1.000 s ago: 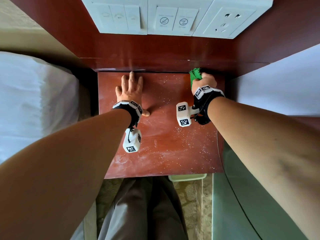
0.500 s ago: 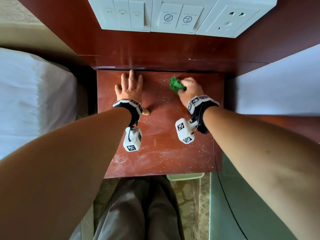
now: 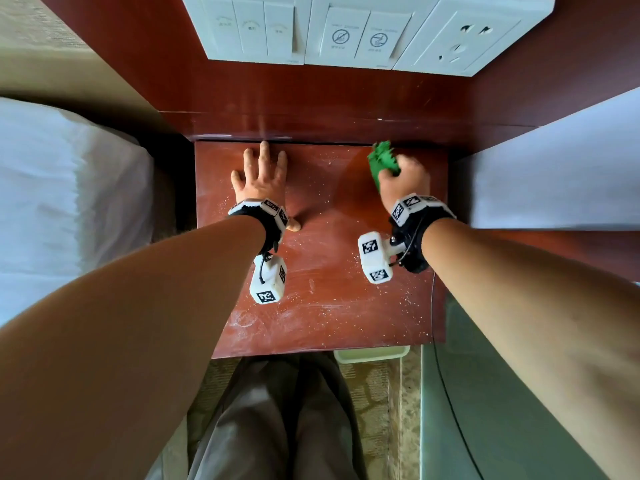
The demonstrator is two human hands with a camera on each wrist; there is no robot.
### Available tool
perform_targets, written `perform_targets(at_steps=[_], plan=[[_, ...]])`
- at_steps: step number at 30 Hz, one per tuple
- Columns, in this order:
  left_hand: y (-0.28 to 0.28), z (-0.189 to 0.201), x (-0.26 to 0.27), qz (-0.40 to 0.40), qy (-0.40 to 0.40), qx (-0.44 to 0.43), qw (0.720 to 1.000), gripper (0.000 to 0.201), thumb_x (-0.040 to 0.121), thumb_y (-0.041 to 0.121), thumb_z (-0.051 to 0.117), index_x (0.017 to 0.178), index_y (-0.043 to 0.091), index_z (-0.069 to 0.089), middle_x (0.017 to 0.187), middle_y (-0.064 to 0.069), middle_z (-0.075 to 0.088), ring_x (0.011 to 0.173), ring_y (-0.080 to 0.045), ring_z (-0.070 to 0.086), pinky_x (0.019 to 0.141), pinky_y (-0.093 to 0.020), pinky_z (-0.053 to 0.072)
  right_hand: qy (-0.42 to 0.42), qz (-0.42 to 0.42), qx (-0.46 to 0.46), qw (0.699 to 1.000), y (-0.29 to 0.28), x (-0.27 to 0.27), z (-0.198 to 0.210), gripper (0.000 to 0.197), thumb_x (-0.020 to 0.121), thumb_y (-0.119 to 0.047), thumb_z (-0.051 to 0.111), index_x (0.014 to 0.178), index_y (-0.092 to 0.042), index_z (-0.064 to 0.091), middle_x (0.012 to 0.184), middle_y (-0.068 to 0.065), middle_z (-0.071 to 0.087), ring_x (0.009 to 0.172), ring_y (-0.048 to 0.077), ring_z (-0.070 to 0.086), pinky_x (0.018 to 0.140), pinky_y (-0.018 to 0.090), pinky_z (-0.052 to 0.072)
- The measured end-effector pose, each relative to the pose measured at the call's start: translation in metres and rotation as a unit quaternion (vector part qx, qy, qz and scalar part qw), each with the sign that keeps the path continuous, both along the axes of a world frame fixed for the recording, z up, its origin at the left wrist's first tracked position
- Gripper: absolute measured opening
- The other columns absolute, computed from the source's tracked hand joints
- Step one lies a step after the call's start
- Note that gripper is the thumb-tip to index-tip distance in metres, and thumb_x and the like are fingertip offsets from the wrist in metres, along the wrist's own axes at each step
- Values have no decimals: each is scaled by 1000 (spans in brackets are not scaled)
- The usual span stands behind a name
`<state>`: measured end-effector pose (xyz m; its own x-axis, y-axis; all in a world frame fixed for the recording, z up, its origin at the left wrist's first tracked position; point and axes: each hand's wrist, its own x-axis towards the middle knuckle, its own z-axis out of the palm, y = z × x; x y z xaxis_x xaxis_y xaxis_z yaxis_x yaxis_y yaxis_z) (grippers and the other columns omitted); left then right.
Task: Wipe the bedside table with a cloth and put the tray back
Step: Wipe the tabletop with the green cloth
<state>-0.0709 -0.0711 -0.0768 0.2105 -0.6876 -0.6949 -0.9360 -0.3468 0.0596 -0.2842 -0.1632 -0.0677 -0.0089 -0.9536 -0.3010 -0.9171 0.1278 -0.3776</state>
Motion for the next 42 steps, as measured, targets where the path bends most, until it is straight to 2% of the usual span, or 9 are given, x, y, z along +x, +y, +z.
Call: perform_targets(at_steps=[5,13,16,24,27,30,36,38,42], plan=[[0,0,0,1,1,-4,1000,147,56,58,86,154,24,-17,158,-8,-30,147,-36,-18,118,-59,7,28,-78,20,996,-17,11,-5,40,93,-17,50,131,-7,54,132,13,54,118,30,55,93,33,45],[0,-2,1,7,7,-4,1000,148,54,57,88,154,25,-17,158,-7,-30,147,-36,-18,118,-59,6,47,-20,0,999,-9,39,-12,22,89,-11,49,105,-2,61,127,8,53,107,34,57,84,31,45],[0,-2,1,8,8,-2,1000,148,54,56,88,154,25,-17,158,-7,-31,147,-36,-19,118,-59,6,34,21,-16,999,-5,39,-16,19,87,-10,49,100,-5,62,126,7,54,108,35,55,82,33,44],[0,-3,1,15,13,0,1000,149,54,55,89,154,25,-17,158,-7,-31,147,-36,-20,118,-60,5,-24,155,-14,988,-2,40,-21,39,82,-5,53,118,-12,67,125,3,57,111,31,54,85,28,44],[-1,-2,1,14,11,3,1000,149,53,55,89,154,25,-17,158,-6,-31,147,-36,-19,118,-60,5,-30,221,2,975,5,39,-16,42,82,-4,55,119,-20,68,123,-5,60,108,25,57,81,21,41],[-1,-2,1,13,10,2,1000,149,54,56,88,154,25,-18,158,-7,-32,147,-35,-20,118,-60,5,-24,278,28,960,22,34,-9,42,84,-6,59,118,-29,68,120,-13,61,104,18,59,78,25,49],[0,-1,1,15,11,0,1000,150,53,56,89,154,25,-18,158,-7,-31,147,-35,-19,118,-59,5,30,397,131,908,47,19,-4,40,87,-10,61,116,-37,67,118,-15,60,109,17,55,82,28,44],[0,-1,1,14,9,-1,1000,149,53,56,88,154,25,-17,158,-7,-31,147,-35,-19,118,-59,5,25,379,161,911,47,20,-2,37,84,-13,62,113,-35,68,115,-13,62,105,19,58,83,29,47],[0,-1,1,15,11,-8,1000,148,54,56,89,154,25,-16,158,-7,-30,148,-35,-18,118,-59,5,-36,188,82,978,33,25,7,35,81,-17,62,115,-24,68,107,-4,66,94,19,63,73,24,47]])
